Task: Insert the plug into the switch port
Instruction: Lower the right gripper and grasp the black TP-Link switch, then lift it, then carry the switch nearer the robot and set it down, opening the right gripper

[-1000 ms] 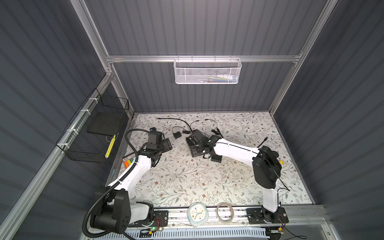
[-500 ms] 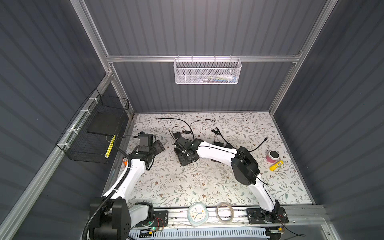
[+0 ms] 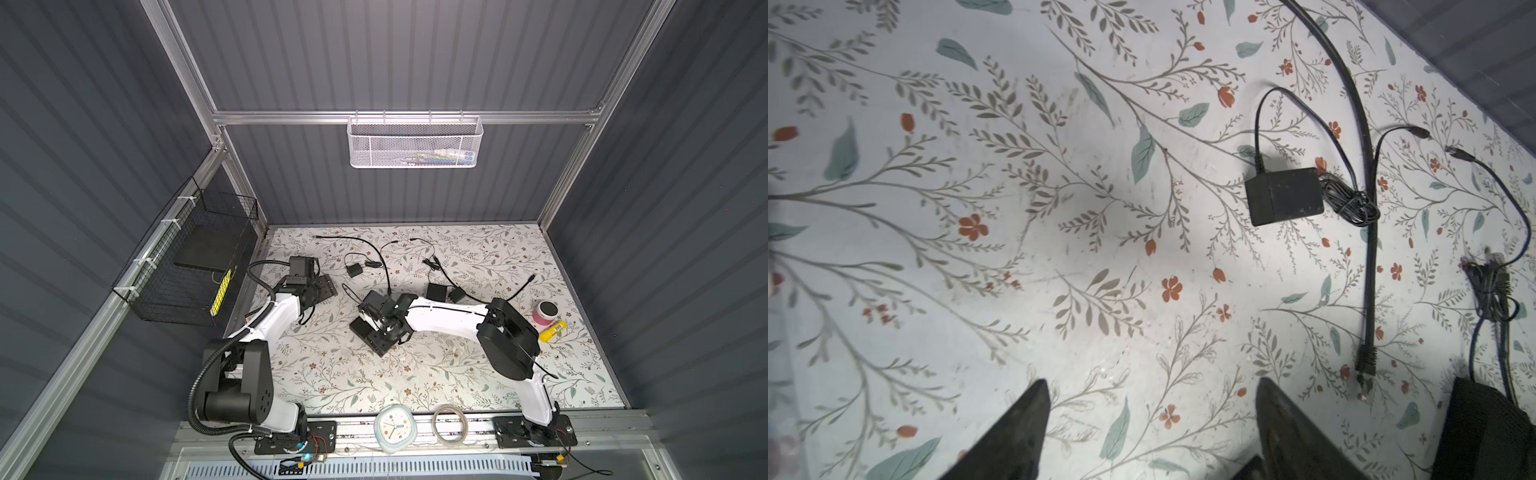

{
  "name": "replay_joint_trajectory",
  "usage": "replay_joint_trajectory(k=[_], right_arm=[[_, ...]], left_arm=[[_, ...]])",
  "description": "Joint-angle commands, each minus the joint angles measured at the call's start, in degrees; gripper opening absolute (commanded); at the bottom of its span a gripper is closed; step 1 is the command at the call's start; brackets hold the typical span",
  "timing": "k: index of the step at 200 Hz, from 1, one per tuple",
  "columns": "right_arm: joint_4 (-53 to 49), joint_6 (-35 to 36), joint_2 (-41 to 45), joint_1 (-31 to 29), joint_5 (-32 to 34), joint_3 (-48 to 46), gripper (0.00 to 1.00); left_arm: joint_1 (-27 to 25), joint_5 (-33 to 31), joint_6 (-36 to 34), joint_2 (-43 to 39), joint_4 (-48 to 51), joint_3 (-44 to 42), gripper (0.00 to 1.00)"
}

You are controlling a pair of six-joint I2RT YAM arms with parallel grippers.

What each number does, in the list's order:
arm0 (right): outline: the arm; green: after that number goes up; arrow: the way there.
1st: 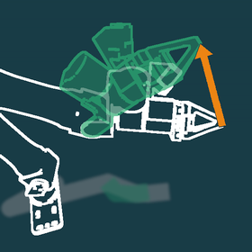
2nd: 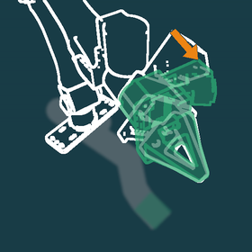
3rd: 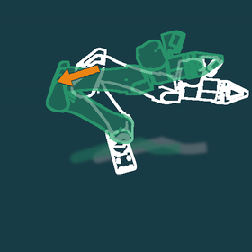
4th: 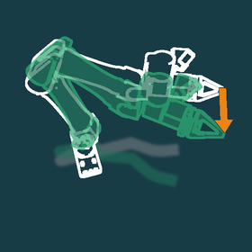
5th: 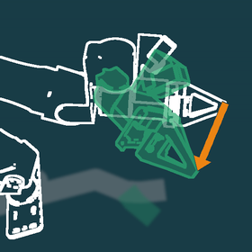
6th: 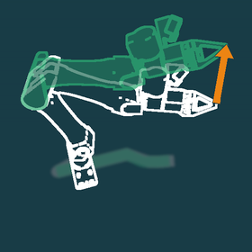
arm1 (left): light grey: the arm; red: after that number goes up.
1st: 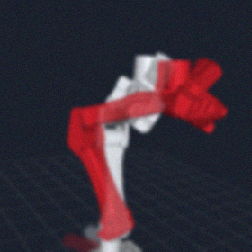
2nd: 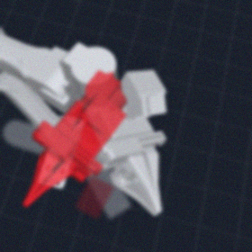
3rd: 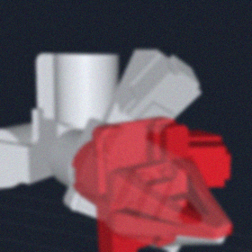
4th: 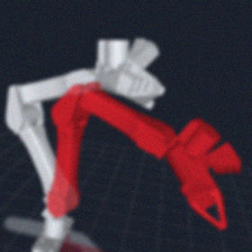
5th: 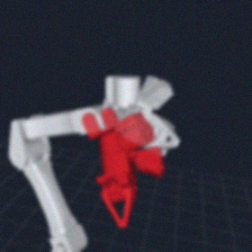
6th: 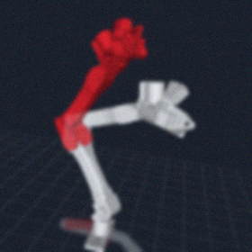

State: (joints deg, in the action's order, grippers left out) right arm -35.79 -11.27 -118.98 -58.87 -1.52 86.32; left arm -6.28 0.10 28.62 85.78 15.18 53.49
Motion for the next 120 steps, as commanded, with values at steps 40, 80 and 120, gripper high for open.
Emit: replay_joint_trajectory(k=[40,80,120], right_arm=[[2.1,1.9,12.2,3.3,0.5,-13.0,0.99],[6.8,0.1,20.7,1.0,-10.4,-21.7,0.88],[7.3,0.1,23.3,-1.0,-15.4,-25.0,0.46]], left_arm=[[-2.6,15.5,-2.5,11.1,-4.6,8.5,0.72],[-8.9,17.6,-8.4,18.8,-0.3,18.1,0.69],[-10.7,24.1,-11.1,25.9,1.5,22.8,0.49]])
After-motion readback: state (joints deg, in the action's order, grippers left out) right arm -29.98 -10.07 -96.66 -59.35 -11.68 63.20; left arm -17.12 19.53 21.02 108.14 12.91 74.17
